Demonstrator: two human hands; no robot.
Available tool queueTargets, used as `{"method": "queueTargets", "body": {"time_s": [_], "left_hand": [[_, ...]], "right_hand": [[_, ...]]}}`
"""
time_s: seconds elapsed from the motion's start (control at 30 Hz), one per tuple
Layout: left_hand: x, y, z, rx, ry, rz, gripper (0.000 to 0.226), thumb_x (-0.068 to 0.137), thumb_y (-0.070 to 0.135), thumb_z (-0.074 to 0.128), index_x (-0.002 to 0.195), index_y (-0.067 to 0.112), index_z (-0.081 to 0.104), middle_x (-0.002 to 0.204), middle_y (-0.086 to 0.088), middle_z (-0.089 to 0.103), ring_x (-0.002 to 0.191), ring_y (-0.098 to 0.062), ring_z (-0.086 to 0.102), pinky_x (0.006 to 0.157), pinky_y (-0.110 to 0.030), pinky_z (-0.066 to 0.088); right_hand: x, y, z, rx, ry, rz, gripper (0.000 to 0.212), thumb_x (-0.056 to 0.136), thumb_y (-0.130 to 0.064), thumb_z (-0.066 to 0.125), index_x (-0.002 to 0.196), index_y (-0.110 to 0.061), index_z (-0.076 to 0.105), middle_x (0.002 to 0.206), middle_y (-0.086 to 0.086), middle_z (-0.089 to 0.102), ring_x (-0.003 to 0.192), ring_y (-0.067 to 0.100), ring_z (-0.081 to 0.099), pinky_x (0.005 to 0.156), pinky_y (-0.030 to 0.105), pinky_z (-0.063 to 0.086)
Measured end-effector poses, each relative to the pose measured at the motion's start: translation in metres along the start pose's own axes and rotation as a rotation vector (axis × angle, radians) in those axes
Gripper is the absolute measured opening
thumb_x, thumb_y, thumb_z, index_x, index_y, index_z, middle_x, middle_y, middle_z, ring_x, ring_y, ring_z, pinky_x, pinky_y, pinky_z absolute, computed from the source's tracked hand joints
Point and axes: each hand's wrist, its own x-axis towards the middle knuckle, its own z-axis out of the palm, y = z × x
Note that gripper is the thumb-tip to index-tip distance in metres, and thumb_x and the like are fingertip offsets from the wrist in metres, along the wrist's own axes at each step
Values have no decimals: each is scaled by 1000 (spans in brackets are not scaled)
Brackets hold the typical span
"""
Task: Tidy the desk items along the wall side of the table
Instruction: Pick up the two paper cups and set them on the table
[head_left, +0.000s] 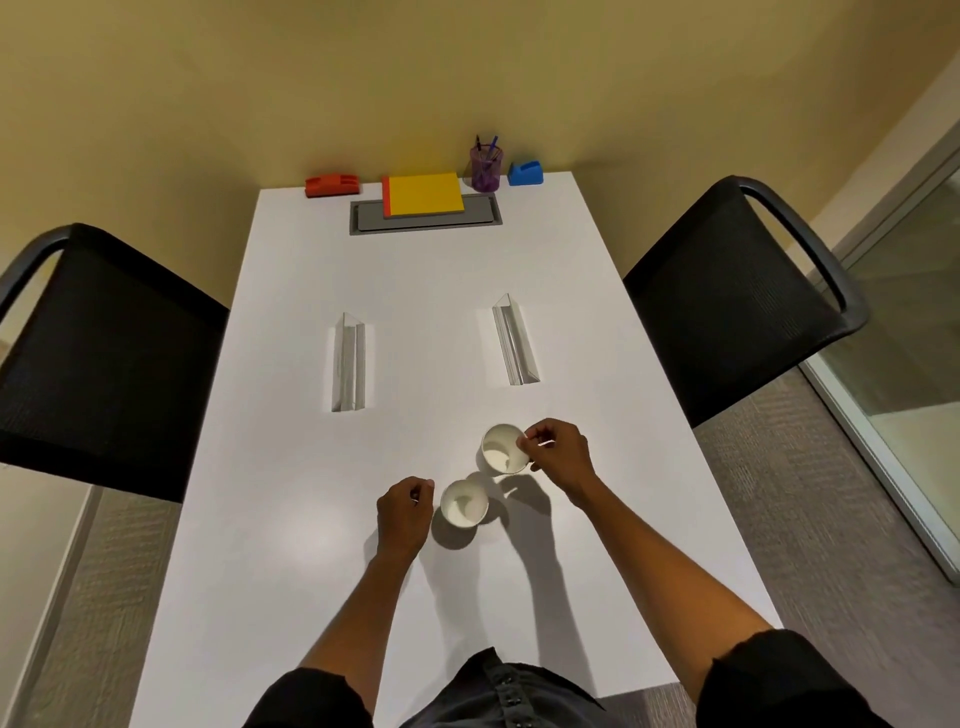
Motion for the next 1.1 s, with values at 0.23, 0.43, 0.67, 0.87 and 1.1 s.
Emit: {"method": "queueTargets", "body": {"time_s": [0.23,0.43,0.67,0.87,1.1], "left_hand": [[-12,-12,-1,27,-22,-44,19,89,6,57,103,6,68,88,-8,69,78,-18,58,75,-23,41],[-20,-23,0,44,-116,-94,36,81,3,66,116,8,62,90,-12,66,80,-23,59,69,-24,45],[-27,-33,13,73,-158,-55,70,67,7,83,131,9,54,115,-13,57,106,-28,59,96,-40,49],[-28,-37,26,61,-138,-1,80,49,34,81,124,23,57,103,3,52,100,-20,58,85,-33,50],[-21,-42,43,75,-54,108,82,49,23,93,124,18,59,101,4,53,96,-17,52,84,-40,51]], "right_hand": [[-10,45,-9,1,85,195,9,80,-5,72,88,-2,68,82,11,68,53,20,64,53,25,55],[-21,65,-2,13,93,259,11,81,-6,72,90,-2,66,87,12,69,53,21,66,47,21,52],[-34,77,-12,136,70,252,32,82,-33,76,106,-20,61,97,4,67,66,31,72,59,38,59],[-40,110,-14,-26,64,240,41,84,0,62,122,-16,59,113,7,68,98,23,67,85,26,51],[-32,106,18,-138,-81,83,74,64,-8,88,130,-16,55,117,-4,58,101,8,57,74,0,42]]}}
